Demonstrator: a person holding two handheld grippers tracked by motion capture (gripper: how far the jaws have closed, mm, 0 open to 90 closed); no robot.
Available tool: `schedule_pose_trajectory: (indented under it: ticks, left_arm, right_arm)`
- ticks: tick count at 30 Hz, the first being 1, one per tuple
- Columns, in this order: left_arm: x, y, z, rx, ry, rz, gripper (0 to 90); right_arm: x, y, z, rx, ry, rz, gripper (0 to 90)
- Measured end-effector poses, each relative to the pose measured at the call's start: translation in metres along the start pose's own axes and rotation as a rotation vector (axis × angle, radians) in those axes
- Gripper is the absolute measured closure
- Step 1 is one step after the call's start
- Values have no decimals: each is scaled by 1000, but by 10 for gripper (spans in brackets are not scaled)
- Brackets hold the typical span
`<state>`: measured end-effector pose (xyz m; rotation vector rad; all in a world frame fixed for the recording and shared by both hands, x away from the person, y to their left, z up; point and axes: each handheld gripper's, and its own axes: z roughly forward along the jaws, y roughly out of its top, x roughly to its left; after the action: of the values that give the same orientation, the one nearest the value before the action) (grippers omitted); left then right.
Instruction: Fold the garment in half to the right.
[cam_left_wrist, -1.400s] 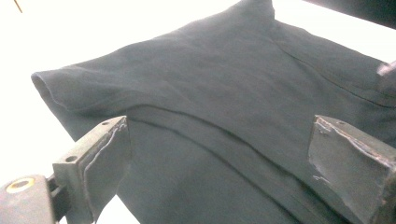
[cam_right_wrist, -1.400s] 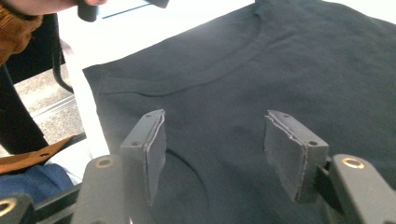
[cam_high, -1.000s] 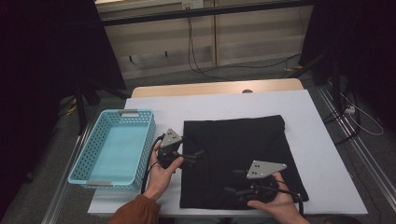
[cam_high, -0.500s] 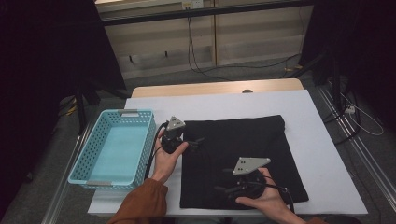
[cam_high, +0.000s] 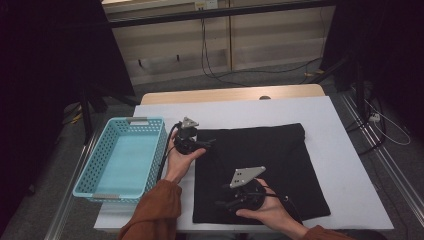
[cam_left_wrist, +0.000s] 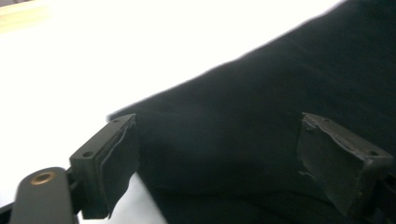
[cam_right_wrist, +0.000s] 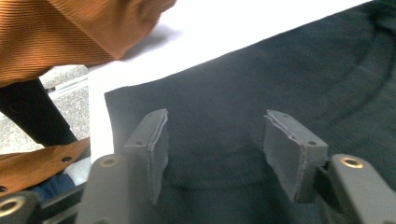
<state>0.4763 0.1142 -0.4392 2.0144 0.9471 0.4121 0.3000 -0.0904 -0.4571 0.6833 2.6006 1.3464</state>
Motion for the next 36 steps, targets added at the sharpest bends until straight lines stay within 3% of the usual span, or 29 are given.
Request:
schedule_pose_trajectory:
  ticks: [2,4,8,11,15,20,27,30,33,36]
  left_arm:
    - [4,-1,2,1,10,-39,214]
    - [5,0,3,26,30,-15,235]
    - [13,0,6,25,40,-55,250]
    - [18,-2,12,51,60,-62,255]
    - [23,-2,15,51,53,-87,311]
    - [25,-1,23,64,70,-94,288]
    - [33,-6,30,69,74,-144,321]
    - [34,-6,31,68,86,-136,350]
    - [31,-6,31,81,101,-95,377]
    - [30,-6,31,75,72,-94,468]
  right_arm:
    - [2,0,3,9,-2,-5,468]
    - [5,-1,8,30,6,-13,475]
    - [7,-2,12,61,7,-31,475]
    - [5,-3,13,70,14,-30,474]
    - [4,-4,14,71,18,-37,470]
    - [5,-4,14,69,18,-37,465]
    - [4,-6,14,61,24,-33,461]
    - [4,-6,14,58,24,-39,460]
    - [5,-7,14,57,22,-39,457]
    - [5,-7,14,55,20,-42,457]
